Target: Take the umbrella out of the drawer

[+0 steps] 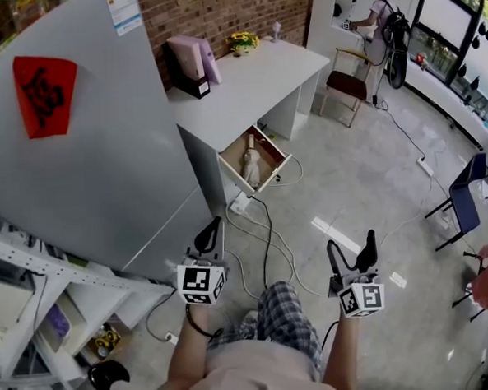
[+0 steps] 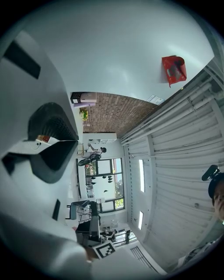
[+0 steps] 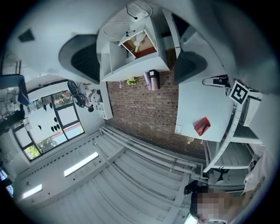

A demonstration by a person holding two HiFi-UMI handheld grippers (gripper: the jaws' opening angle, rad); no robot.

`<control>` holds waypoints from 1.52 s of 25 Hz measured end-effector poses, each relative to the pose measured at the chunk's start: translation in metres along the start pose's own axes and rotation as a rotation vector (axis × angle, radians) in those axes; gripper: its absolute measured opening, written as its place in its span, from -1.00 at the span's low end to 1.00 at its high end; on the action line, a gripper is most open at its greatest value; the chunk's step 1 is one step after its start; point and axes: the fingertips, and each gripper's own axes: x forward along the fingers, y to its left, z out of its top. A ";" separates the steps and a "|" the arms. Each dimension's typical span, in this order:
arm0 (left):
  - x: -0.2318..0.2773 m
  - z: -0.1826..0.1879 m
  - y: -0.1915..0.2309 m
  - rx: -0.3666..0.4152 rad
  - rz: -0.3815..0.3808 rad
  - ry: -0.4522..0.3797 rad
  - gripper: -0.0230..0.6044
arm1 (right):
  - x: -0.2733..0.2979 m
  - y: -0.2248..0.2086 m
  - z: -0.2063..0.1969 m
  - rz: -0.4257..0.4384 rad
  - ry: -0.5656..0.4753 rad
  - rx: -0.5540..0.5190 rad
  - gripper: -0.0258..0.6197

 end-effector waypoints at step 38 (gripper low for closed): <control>0.392 -0.007 0.102 -0.020 0.305 0.042 -0.84 | 0.459 -0.158 -0.041 0.314 0.101 0.027 0.68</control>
